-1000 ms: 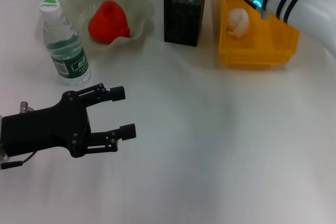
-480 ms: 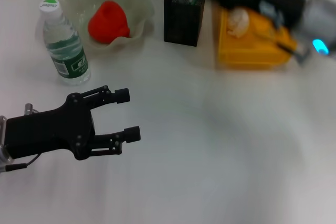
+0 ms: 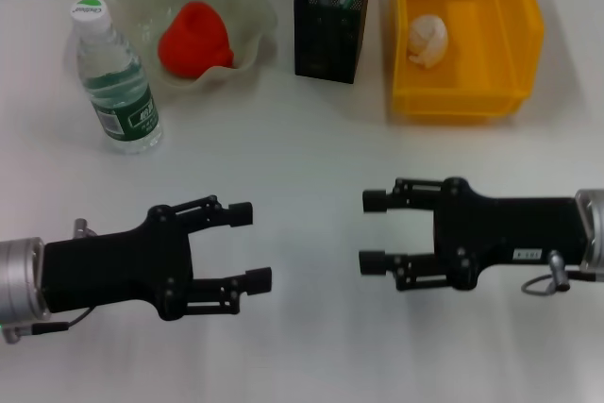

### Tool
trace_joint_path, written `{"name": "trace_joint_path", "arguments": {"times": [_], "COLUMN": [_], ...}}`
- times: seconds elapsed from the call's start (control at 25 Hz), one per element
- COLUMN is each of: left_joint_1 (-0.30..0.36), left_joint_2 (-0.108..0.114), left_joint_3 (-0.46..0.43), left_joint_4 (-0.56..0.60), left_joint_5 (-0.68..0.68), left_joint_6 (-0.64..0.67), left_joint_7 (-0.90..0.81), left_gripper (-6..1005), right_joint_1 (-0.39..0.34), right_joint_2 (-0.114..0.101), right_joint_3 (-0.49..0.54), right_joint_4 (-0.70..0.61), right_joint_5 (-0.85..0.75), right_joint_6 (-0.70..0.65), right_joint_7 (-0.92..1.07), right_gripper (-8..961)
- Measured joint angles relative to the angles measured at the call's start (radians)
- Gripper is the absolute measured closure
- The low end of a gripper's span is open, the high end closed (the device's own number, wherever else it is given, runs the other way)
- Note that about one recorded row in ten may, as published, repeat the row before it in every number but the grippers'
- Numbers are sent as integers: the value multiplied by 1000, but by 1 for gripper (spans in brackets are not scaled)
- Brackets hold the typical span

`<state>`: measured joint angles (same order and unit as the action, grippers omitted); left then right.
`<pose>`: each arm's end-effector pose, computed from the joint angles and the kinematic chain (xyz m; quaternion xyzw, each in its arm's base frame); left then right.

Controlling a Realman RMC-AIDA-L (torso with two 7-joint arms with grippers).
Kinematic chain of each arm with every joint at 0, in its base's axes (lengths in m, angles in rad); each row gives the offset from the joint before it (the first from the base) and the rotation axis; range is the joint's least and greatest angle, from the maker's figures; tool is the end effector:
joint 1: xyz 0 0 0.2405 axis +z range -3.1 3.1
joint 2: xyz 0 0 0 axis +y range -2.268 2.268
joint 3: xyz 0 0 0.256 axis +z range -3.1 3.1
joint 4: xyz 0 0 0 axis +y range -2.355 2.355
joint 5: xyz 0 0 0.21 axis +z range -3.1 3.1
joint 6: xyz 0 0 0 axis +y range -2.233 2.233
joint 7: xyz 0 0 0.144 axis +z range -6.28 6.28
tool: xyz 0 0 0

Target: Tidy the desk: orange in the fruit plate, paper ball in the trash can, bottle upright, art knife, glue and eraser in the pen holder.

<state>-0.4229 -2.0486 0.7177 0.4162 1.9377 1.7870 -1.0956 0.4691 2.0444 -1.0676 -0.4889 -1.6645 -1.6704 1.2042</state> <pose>-0.2809 0.2538 -0.0210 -0.9263 -0.1785 -0.3295 0.0397 0.2474 0.2812 -0.0348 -0.9377 0.1568 0.3100 0.0100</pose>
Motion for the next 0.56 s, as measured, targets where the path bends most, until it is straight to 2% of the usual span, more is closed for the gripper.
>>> {"name": "trace_joint_path", "arguments": {"times": [0.16, 0.56], "left_joint_1": [-9, -10], "left_joint_2": [-9, -4], "left_joint_3": [13, 16], "left_joint_4": [-1, 7], "left_joint_5": [19, 23], "left_joint_6": [-2, 11], "left_joint_7": [5, 3], "left_gripper": [139, 139], "right_joint_1": [-2, 2], "right_joint_2": [4, 3], "right_joint_3": [-8, -7], "right_joint_4": [13, 21], "right_joint_5": [-26, -29], "right_joint_6": [12, 16], "right_joint_7": [-34, -53], "right_gripper": [187, 187]}}
